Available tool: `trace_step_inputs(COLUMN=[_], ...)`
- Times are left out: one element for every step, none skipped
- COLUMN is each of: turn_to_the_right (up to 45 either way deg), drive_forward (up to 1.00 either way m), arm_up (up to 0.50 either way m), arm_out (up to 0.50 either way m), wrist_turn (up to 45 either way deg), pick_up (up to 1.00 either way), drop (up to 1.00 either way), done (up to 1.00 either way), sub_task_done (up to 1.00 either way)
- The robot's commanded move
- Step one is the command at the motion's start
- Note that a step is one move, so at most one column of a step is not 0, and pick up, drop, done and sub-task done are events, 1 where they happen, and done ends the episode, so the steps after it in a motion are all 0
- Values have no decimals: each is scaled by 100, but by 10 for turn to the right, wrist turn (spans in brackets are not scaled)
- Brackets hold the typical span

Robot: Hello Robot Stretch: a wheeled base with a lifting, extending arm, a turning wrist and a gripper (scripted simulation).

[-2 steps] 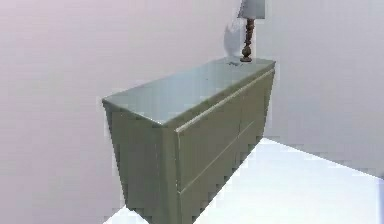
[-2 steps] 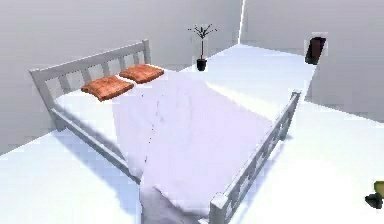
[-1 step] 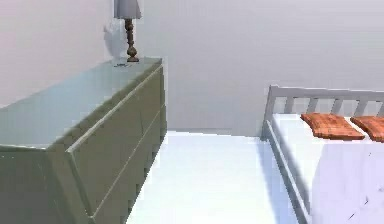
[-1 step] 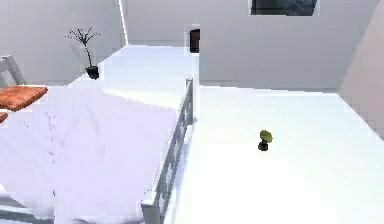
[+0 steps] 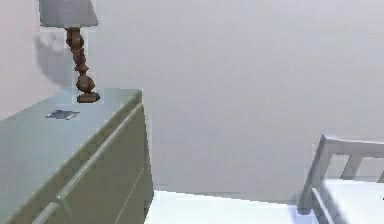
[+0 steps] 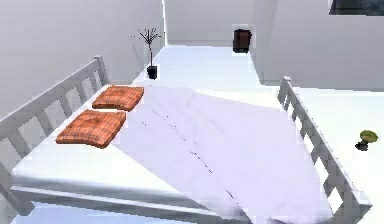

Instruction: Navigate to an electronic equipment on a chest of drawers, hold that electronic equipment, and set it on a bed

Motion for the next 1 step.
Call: trace_step_inputs(turn_to_the_right=[30], drive_forward=[0], arm_up=[0], arm_out=[0], wrist_turn=[0], pick_up=[0], drop=[0], done=[0], sub_task_done=[0])
